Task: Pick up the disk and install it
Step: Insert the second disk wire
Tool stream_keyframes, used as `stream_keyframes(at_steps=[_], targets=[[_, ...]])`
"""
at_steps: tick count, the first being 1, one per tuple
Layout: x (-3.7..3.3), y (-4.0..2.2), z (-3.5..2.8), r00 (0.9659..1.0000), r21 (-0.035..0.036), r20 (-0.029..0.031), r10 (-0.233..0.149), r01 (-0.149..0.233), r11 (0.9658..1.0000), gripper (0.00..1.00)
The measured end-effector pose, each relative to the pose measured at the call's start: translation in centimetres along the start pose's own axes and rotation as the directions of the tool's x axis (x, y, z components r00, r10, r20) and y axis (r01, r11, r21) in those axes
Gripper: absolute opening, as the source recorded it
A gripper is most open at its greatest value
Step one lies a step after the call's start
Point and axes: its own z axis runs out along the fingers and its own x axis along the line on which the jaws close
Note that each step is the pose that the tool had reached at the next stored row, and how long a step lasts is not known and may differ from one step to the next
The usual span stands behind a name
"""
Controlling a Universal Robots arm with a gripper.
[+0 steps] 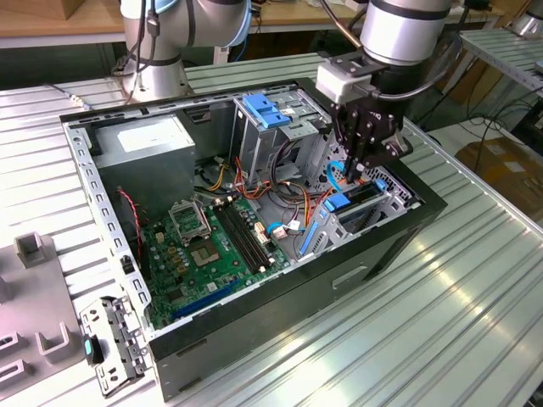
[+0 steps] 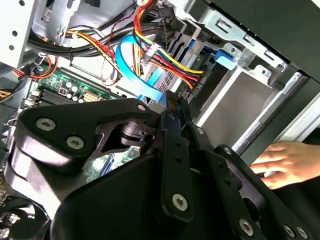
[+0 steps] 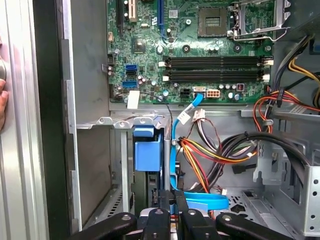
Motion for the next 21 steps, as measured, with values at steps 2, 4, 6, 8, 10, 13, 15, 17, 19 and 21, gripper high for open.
stream_keyframes(at_steps=[2,4,6,8,10,13,15,17,19,21], targets=[[0.36,0.01,0.04,1.0,0.0034,0.0027,0.001,-0.001,1.0,0.16],[0.68,-0.01,0.07,1.0,0.0092,0.0053,0.001,-0.001,1.0,0.16],[0.98,0.0,0.1,1.0,0.0158,0.0094,0.002,-0.002,0.9999,0.16],[1.46,0.14,0.18,0.9998,0.0257,0.019,0.004,-0.005,0.9997,0.16],[1.86,0.28,0.26,0.9994,0.0303,0.0339,0.006,-0.007,0.9995,0.16],[2.2,0.29,0.35,0.9982,0.0309,0.059,0.008,-0.01,0.9995,0.16],[2.49,0.29,0.44,0.9972,0.0319,0.0739,0.01,-0.012,0.9994,0.16],[2.69,0.3,0.51,0.9968,0.0346,0.079,0.01,-0.013,0.9993,0.16],[2.75,0.36,0.57,0.9965,0.0395,0.0833,0.01,-0.014,0.9991,0.16],[2.77,0.47,0.6,0.9959,0.0421,0.0897,0.01,-0.014,0.999,0.16]])
